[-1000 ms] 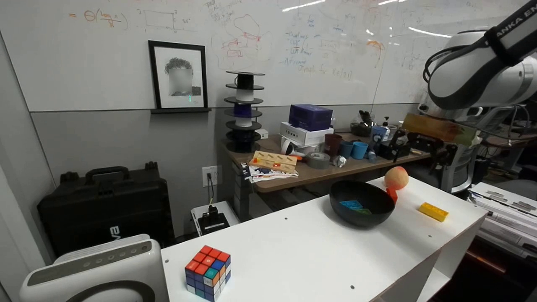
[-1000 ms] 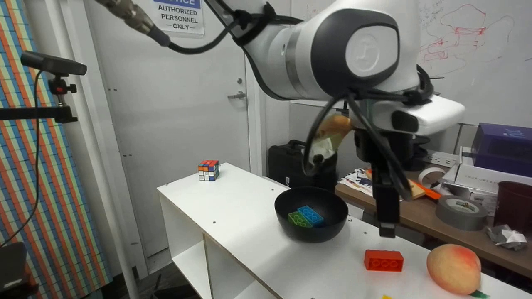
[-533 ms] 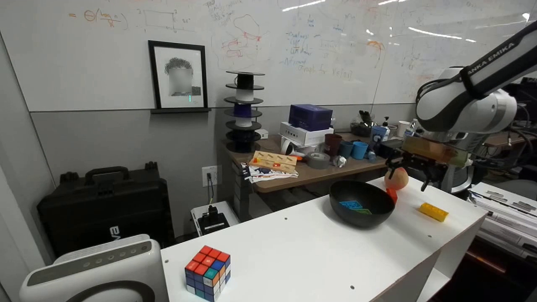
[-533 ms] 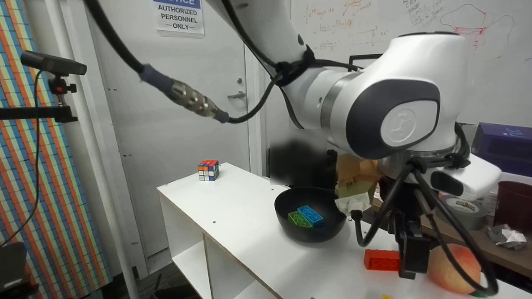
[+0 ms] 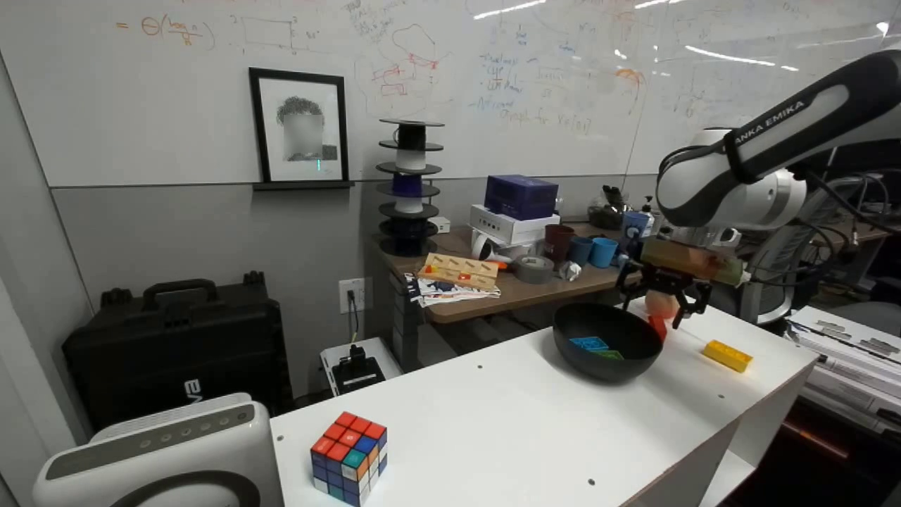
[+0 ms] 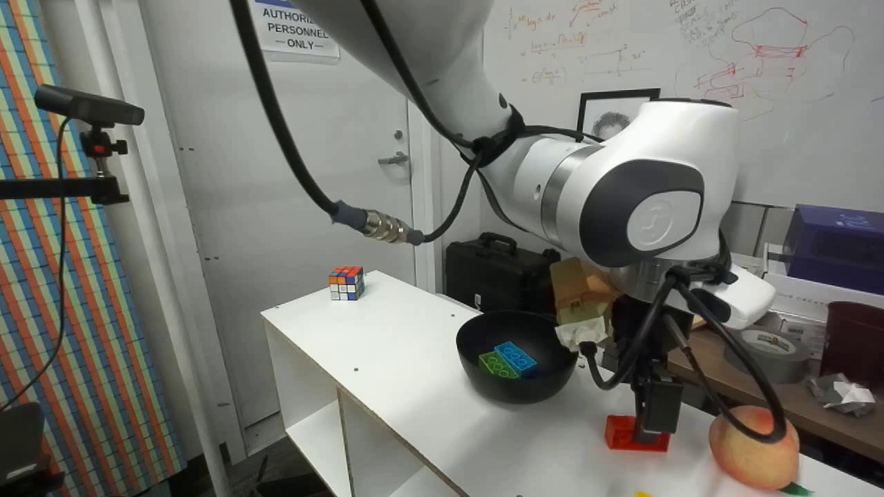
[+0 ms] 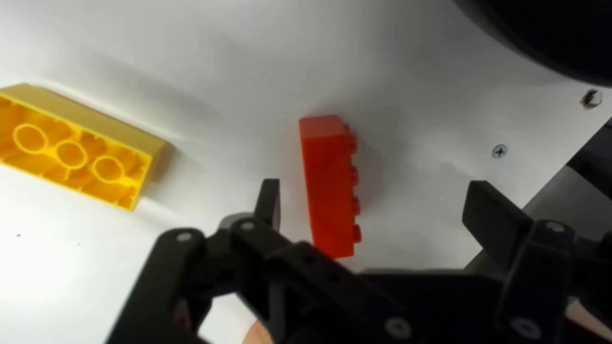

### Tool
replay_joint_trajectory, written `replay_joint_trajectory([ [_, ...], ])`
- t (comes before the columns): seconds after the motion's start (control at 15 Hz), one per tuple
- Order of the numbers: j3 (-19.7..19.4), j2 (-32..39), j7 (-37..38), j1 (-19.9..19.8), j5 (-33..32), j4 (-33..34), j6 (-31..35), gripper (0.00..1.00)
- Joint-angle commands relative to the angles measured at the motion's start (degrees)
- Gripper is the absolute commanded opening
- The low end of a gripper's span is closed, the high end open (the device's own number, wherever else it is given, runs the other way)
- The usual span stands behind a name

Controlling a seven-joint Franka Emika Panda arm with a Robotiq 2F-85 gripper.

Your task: Put the green, blue, red and yellow building blocks inside the black bowl

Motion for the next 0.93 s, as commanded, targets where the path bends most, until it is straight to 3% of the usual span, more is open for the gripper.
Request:
replay_joint_trajectory([
  [0.0, -0.6, 4.2, -0.9, 1.4, 0.2, 8.3, -6.4, 0.66],
  [0.4, -2.9, 6.6, -1.0, 3.2, -3.2, 10.4, -9.4, 0.18],
  [0.67, -4.4, 6.8, -0.3, 3.4, -4.5, 9.7, -8.3, 0.11],
  [0.87, -4.9, 5.7, 0.1, 3.7, -4.6, 8.5, -7.3, 0.16],
])
